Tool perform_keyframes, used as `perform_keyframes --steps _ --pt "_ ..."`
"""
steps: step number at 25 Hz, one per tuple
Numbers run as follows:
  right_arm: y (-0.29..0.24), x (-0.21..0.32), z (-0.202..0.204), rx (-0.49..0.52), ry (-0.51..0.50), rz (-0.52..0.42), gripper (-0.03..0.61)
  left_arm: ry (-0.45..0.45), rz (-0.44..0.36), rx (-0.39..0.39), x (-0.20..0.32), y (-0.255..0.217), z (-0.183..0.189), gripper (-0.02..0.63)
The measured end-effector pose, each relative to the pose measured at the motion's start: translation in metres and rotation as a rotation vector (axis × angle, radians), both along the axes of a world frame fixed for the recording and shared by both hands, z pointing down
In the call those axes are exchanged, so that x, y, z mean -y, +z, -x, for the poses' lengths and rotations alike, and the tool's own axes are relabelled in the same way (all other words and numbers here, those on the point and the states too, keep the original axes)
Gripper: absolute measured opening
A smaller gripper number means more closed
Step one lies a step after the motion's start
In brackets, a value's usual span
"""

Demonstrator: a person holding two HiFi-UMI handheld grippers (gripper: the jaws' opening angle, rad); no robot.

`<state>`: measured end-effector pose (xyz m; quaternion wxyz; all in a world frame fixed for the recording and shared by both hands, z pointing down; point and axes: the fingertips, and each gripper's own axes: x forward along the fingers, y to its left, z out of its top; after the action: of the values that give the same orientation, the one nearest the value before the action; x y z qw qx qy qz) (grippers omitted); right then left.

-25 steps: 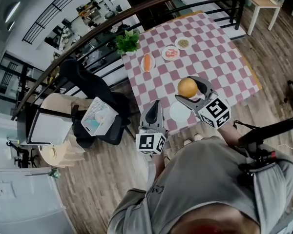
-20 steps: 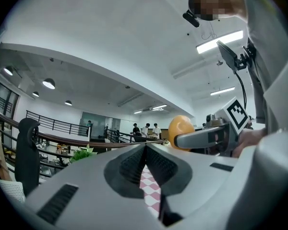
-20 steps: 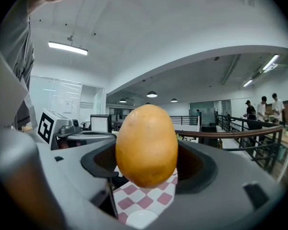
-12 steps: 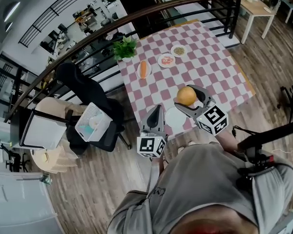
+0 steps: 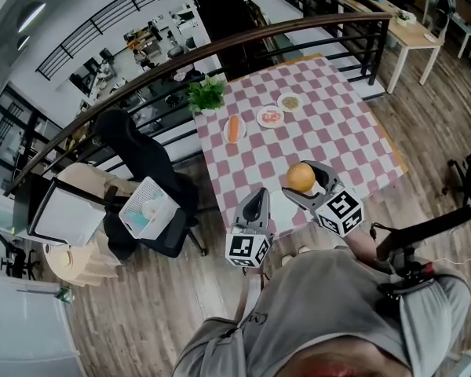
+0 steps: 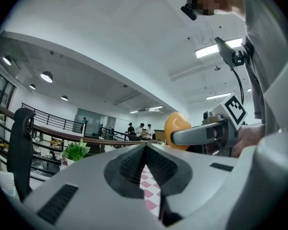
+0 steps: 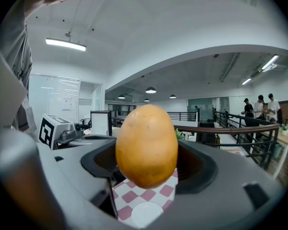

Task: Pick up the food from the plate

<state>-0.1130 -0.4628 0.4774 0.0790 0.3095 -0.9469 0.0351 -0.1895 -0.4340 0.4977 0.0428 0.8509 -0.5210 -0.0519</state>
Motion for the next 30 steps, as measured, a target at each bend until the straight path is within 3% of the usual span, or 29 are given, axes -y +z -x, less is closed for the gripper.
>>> perform_keyframes --steps 7,11,21,26,30 --pt "-0.003 -0.007 -0.001 -0.036 -0.007 -0.017 0.347 0.013 -0.023 -0.024 -0.005 -0.003 -0.007 0.009" --pt "0.0 -0.008 -0.001 -0.046 -0.008 -0.014 0.347 -0.037 -0.022 0.002 -0.001 0.002 0.0 0.009" --pt "0.009 -0.005 -0.002 -0.031 -0.015 0.012 0.347 -0.096 0.036 0.021 0.001 0.017 0.01 0.011" --pt "0.028 0.001 0.002 -0.044 -0.026 0.051 0.347 -0.099 0.103 0.026 0.005 0.034 0.013 0.011" --pt "0.069 0.009 0.012 -0.103 -0.055 0.125 0.347 -0.063 0.246 0.051 0.008 0.068 0.008 0.011"
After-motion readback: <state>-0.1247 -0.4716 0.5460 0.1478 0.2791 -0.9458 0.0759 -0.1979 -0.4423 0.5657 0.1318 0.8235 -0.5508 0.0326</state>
